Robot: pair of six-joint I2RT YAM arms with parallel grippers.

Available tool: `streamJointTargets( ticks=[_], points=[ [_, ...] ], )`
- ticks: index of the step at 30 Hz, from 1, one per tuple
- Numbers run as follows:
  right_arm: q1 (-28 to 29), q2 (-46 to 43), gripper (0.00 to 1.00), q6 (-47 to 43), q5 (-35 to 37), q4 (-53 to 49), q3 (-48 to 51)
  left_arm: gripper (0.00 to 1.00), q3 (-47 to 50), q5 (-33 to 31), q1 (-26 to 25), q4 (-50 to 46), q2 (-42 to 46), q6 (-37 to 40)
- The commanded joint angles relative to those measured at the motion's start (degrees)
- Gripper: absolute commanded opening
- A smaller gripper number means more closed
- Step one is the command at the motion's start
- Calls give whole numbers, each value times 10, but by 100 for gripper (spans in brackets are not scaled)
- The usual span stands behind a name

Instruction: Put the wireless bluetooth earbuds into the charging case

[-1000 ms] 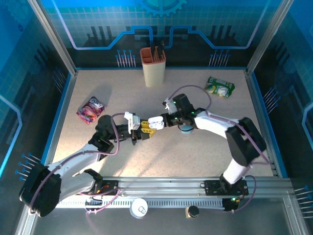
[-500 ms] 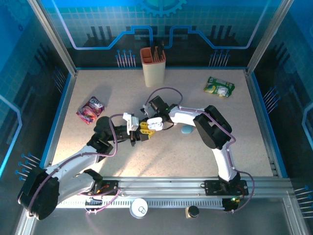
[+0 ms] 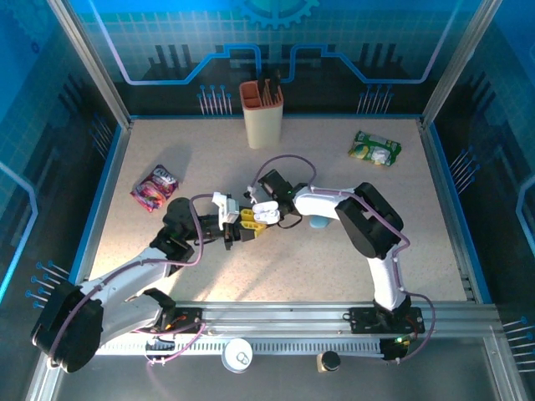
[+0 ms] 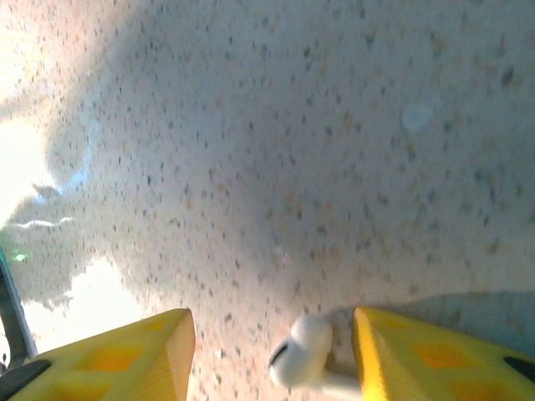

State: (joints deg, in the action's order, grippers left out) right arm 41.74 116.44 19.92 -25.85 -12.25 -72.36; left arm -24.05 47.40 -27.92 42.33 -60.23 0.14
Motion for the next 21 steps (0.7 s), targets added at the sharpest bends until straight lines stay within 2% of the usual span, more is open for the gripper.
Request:
streamJointTargets(
  ticks=[1,7,11,21],
  points=[
    [14,-26,52,11,-14,-47,39,15,-6,3,0,10,-4,14],
    [17,-64,50,19,-43,-40,61,15,-6,-3,0,9,-11,18],
    [8,-77,50,5,-23,-45,51,15,-7,-2,0,10,-12,18],
    [-4,19,50,-49,-28,-92,-67,15,-4,-4,0,4,-9,20]
  ],
)
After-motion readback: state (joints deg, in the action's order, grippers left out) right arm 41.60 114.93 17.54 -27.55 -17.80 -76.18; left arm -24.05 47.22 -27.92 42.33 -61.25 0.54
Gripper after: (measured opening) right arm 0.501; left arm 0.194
